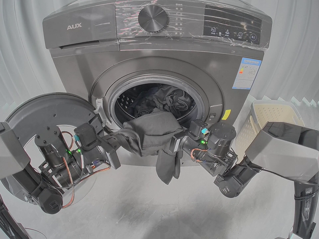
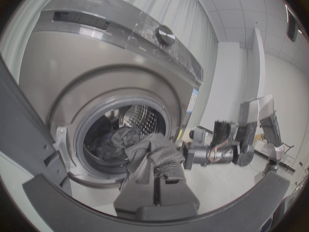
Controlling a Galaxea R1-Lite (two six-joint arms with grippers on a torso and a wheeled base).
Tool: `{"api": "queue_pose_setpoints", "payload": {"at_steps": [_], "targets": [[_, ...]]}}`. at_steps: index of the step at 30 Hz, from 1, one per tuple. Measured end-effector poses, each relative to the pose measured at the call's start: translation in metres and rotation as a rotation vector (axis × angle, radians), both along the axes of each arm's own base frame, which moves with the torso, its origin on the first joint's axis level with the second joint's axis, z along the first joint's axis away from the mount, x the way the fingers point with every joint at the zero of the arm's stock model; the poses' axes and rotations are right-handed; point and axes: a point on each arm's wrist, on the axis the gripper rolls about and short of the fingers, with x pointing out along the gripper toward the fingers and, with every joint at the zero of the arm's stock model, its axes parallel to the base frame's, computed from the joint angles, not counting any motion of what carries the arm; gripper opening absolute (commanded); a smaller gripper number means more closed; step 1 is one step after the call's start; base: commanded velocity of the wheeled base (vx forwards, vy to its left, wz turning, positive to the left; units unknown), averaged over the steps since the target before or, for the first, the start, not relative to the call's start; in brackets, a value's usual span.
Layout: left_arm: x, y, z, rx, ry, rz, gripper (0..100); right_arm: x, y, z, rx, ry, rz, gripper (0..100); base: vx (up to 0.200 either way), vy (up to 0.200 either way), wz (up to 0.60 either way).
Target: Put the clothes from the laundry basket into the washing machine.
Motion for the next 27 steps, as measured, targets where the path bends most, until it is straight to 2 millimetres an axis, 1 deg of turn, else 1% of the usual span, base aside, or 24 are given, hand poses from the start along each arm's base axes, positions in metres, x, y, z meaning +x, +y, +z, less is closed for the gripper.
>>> {"api": "queue_pose_setpoints", "payload": {"at_steps": [8,11,14,17,18,23,27], "targets": [[-0.006,0.004,-0.041,0.102,0.133,-0.027,0,-0.004,-0.003,0.02,0.03,-0.036,-0.002,0,0.0,0.0,0.0],[-0.009,0.005,-0.056,0.141,0.183,-0.075,0,-0.007,-0.002,0.026,0.039,-0.047,0.004,0,0.0,0.0,0.0],[-0.011,0.006,-0.066,0.162,0.221,-0.109,0,-0.009,-0.001,0.03,0.044,-0.053,0.007,0,0.0,0.0,0.0],[-0.01,0.007,-0.074,0.173,0.25,-0.106,0,-0.011,0.0,0.034,0.05,-0.06,0.014,0,0.0,0.0,0.0],[-0.01,0.008,-0.076,0.176,0.259,-0.105,100,-0.012,0.0,0.035,0.052,-0.062,0.015,0,0.0,0.0,0.0],[-0.01,0.008,-0.083,0.187,0.288,-0.105,100,-0.013,0.0,0.039,0.058,-0.069,0.016,0,0.0,0.0,0.0],[-0.016,0.011,-0.089,0.204,0.323,-0.108,100,-0.013,0.0,0.04,0.059,-0.072,0.016,0,0.0,0.0,0.0]]}}
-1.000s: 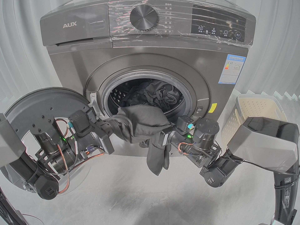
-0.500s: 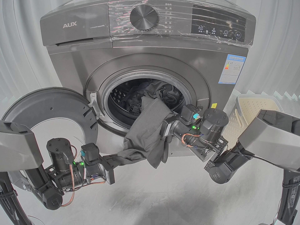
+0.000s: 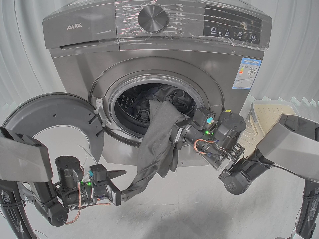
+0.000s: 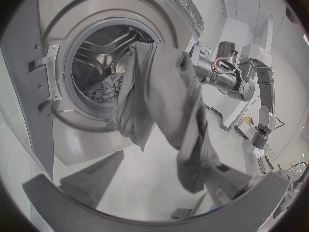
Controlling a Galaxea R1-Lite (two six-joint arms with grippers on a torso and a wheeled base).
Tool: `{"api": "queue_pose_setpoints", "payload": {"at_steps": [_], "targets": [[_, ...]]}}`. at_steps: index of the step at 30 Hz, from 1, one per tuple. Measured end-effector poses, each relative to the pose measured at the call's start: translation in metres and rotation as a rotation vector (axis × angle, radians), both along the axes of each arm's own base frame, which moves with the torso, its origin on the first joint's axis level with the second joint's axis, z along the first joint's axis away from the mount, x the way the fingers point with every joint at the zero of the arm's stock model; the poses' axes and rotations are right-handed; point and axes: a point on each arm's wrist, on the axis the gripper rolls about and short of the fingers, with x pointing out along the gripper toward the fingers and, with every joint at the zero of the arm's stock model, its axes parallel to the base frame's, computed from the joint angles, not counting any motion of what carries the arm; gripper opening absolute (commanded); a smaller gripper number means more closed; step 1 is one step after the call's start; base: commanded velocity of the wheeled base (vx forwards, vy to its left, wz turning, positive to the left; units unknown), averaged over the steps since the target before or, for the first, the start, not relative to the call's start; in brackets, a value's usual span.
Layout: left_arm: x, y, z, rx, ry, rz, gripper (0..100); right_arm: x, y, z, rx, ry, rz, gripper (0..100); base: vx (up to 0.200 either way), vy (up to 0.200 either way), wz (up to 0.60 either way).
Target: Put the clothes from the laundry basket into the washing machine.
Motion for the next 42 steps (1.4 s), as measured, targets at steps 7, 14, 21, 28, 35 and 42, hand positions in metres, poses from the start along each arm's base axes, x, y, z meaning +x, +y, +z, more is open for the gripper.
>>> {"api": "queue_pose_setpoints", "payload": {"at_steps": [7,14,21,28,35,42], "targets": [[-0.017,0.007,-0.009,0.058,0.034,-0.048,100,-0.001,-0.001,-0.001,-0.002,0.003,-0.001,0,0.0,0.0,0.0],[-0.021,0.009,-0.001,0.028,0.018,-0.12,100,-0.003,-0.002,-0.005,-0.01,0.014,0.002,0,0.0,0.0,0.0],[-0.036,0.014,-0.007,0.072,0.037,-0.161,100,0.0,-0.006,-0.004,-0.009,0.013,-0.011,0,0.0,0.0,0.0],[-0.025,0.017,-0.007,0.066,0.018,-0.13,100,0.004,-0.011,-0.004,-0.007,0.012,-0.028,0,0.0,0.0,0.0],[-0.009,0.012,-0.001,0.037,-0.031,-0.107,100,-0.001,-0.006,-0.005,-0.007,0.017,-0.011,0,0.0,0.0,0.0],[0.023,-0.006,0.015,-0.031,-0.138,-0.061,100,-0.012,0.003,-0.007,-0.014,0.028,0.024,0,0.0,0.0,0.0]]}}
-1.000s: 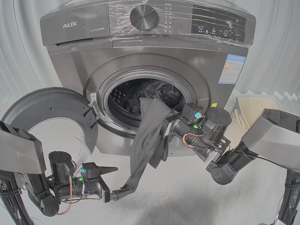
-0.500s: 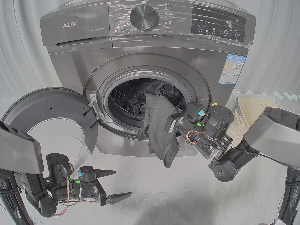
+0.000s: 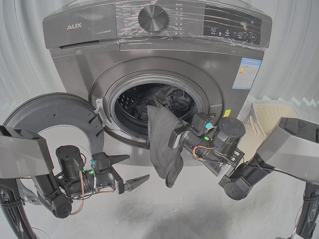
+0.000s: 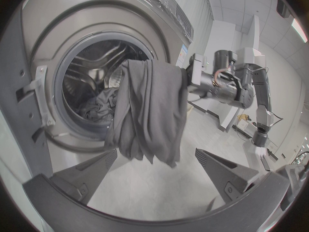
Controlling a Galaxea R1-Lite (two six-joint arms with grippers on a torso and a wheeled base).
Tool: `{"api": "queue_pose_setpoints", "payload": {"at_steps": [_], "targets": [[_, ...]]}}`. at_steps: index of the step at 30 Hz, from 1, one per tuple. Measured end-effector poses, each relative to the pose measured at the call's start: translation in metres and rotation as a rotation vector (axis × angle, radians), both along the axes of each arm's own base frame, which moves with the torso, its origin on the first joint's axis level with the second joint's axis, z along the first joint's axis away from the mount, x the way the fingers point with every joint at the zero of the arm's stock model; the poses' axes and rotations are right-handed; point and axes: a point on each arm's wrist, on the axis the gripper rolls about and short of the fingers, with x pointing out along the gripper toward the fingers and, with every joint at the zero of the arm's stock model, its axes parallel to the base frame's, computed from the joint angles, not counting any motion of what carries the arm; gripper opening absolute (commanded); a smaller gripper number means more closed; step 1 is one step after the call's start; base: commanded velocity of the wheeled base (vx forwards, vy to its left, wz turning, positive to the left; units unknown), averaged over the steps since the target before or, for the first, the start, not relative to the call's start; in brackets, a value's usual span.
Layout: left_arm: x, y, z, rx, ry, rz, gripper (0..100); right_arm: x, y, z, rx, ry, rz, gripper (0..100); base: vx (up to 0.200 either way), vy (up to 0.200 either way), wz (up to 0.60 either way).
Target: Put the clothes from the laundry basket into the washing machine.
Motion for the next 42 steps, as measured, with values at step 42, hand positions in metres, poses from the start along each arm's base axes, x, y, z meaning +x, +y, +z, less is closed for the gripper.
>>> {"api": "queue_pose_setpoints", "payload": {"at_steps": [42], "targets": [[0.057,-0.047,-0.016,-0.053,-0.086,0.056,100,-0.078,0.015,-0.002,-0.049,0.076,0.155,0,0.0,0.0,0.0]]}}
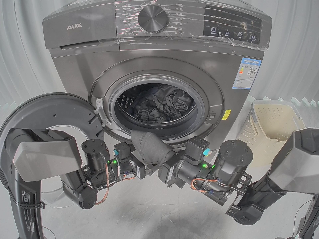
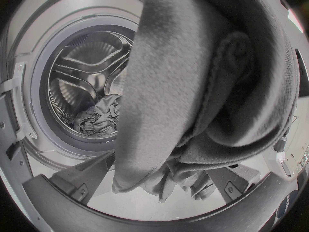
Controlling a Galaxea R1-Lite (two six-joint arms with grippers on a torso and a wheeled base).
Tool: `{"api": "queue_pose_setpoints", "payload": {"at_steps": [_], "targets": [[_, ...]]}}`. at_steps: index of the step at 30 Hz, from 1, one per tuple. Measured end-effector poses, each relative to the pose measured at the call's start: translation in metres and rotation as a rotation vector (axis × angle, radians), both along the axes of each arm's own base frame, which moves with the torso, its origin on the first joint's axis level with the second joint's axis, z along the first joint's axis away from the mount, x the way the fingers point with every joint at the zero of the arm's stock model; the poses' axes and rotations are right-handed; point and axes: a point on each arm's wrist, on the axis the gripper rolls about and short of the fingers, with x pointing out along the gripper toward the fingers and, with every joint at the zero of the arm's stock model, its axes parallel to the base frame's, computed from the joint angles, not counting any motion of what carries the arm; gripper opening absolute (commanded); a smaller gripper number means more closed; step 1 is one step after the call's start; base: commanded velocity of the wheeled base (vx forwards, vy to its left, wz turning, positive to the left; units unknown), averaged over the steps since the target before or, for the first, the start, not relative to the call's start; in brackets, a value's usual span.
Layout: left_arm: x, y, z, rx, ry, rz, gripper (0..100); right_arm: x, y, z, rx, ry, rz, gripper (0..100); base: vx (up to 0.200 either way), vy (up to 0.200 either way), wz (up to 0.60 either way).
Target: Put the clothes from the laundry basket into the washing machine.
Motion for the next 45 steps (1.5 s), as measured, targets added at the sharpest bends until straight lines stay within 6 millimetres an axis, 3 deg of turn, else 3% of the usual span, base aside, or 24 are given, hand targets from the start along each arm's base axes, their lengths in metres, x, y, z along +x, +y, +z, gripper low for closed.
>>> {"api": "queue_pose_setpoints", "payload": {"at_steps": [8,9,25,34,35,45], "targets": [[0.006,-0.009,-0.002,-0.012,-0.014,-0.006,100,-0.001,0.0,-0.001,0.002,0.006,0.004,0,0.0,0.0,0.0],[0.007,-0.009,-0.002,-0.015,-0.014,0.001,0,-0.002,0.0,-0.001,0.002,0.007,0.004,0,0.0,0.0,0.0],[0.0,-0.003,0.017,-0.059,-0.012,0.026,0,0.015,-0.013,-0.003,0.006,0.019,-0.055,0,0.0,0.0,0.0],[-0.009,0.005,0.034,-0.079,-0.033,0.066,0,0.008,-0.017,-0.012,-0.024,0.049,-0.049,0,0.0,0.0,0.0],[-0.009,0.005,0.035,-0.08,-0.034,0.066,0,0.008,-0.016,-0.012,-0.024,0.05,-0.049,100,0.0,0.0,0.0],[-0.018,0.008,0.043,-0.091,-0.032,0.062,0,0.003,-0.018,-0.011,-0.026,0.053,-0.043,100,0.0,0.0,0.0]]}}
